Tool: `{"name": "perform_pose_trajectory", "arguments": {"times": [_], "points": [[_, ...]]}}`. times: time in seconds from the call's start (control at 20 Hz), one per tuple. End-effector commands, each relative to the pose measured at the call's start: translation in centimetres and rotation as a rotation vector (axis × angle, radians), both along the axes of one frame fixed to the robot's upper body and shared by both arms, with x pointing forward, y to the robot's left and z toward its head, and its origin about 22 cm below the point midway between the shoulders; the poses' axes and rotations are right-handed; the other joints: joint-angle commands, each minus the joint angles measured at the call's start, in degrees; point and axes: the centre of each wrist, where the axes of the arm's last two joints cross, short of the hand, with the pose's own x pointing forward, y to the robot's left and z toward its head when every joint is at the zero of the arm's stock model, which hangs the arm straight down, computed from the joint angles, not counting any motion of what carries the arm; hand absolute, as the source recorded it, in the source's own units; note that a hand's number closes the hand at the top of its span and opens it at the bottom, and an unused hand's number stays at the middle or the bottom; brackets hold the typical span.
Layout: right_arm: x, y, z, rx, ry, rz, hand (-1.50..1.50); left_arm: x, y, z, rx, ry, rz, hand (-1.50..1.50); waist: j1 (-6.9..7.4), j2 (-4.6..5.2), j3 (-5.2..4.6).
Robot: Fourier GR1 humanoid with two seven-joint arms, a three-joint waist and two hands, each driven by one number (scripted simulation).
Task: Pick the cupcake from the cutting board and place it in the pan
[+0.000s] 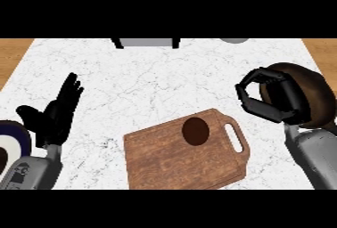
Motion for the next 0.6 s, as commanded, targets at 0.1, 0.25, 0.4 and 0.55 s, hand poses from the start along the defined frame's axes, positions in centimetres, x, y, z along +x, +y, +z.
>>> {"name": "perform_pose_trajectory", "arguments": {"times": [0.1,0.25,0.4,0.55], "points": [[-6.5,-3.6,-3.4,-0.266,-0.05,-0.106,-1.5,-0.1,0.4,0.6,-0.052,0.014,0.039,0.0,-1.94,0.13,0.14],[-7.0,-4.5,-1.4,-0.357,-0.084,-0.171,-1.5,-0.8,1.0,1.8,-0.051,0.018,0.01,0.0,-0.47,0.35,0.14],[-8.0,-6.1,0.0,-0.514,-0.094,-0.084,-1.5,-0.6,2.8,2.0,-0.048,0.033,0.027,0.0,-0.56,0.41,0.11],[-6.5,-3.9,4.1,-0.559,-0.13,-0.052,-1.5,-1.3,0.7,3.3,-0.08,0.025,0.0,0.0,0.57,0.42,0.14]]}}
